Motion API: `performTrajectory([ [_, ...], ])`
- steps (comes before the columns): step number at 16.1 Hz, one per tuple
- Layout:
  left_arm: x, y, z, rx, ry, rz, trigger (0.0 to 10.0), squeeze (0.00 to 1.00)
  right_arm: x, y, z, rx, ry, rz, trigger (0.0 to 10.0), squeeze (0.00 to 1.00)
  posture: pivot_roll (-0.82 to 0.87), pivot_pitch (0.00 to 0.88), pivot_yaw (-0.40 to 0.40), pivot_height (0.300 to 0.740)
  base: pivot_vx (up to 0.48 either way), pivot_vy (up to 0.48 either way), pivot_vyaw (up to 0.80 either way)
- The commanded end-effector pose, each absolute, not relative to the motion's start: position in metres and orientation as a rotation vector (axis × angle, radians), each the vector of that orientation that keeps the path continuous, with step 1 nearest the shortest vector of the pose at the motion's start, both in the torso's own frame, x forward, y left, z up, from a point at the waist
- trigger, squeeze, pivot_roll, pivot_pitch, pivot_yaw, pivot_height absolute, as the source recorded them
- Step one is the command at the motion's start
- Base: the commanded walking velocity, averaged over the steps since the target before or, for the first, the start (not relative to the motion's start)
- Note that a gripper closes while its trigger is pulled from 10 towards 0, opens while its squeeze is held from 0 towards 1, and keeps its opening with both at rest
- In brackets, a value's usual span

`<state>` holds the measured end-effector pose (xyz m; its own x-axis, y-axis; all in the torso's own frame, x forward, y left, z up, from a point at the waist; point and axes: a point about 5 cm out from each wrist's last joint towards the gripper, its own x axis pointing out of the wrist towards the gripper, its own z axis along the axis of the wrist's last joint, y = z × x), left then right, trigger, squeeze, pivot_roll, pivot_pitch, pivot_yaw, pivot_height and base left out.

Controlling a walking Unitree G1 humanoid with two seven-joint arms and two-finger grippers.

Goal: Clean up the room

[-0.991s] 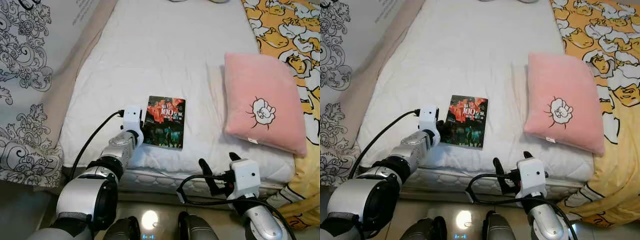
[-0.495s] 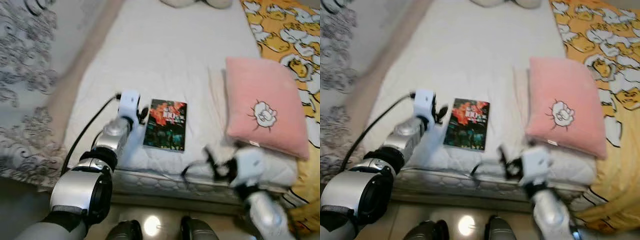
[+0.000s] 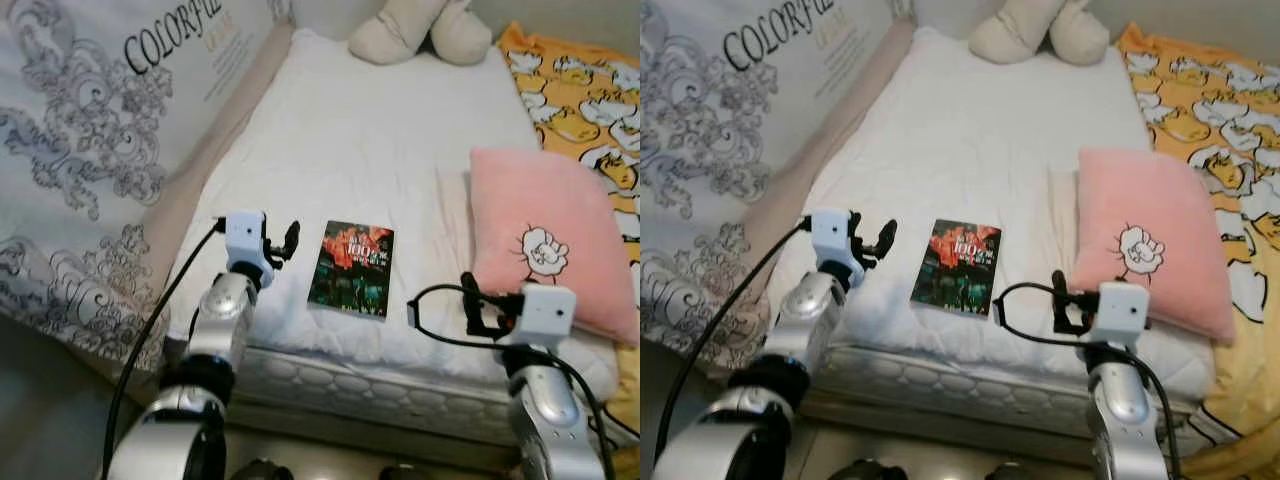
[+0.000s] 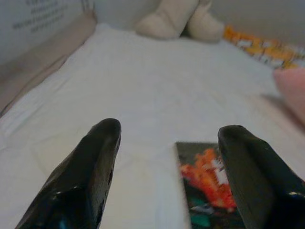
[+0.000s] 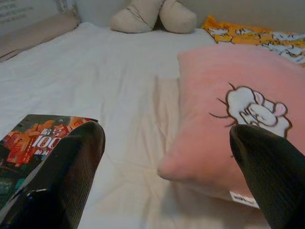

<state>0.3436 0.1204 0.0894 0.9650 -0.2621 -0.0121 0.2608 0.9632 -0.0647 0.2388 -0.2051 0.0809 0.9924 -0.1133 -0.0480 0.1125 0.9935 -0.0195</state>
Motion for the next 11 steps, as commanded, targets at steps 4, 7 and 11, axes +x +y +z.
performTrajectory([
  [4,0.344,0.108,0.099,-0.077,-0.013,-0.310,10.0,1.00,0.251,-0.199,0.084,-0.001,0.001,-0.088,10.0,1.00,-0.08,0.000,0.001,0.740,0.000,-0.360,0.00],
  [7,0.340,0.100,0.097,-0.077,-0.008,-0.367,10.0,1.00,0.259,-0.195,0.087,0.004,-0.029,-0.082,10.0,1.00,-0.08,0.000,0.026,0.740,0.000,-0.480,0.00],
  [11,0.344,0.089,0.104,-0.074,-0.015,-0.436,10.0,1.00,0.264,-0.188,0.087,-0.033,-0.027,-0.080,10.0,1.00,-0.10,0.000,0.050,0.740,0.000,-0.478,-0.36],
])
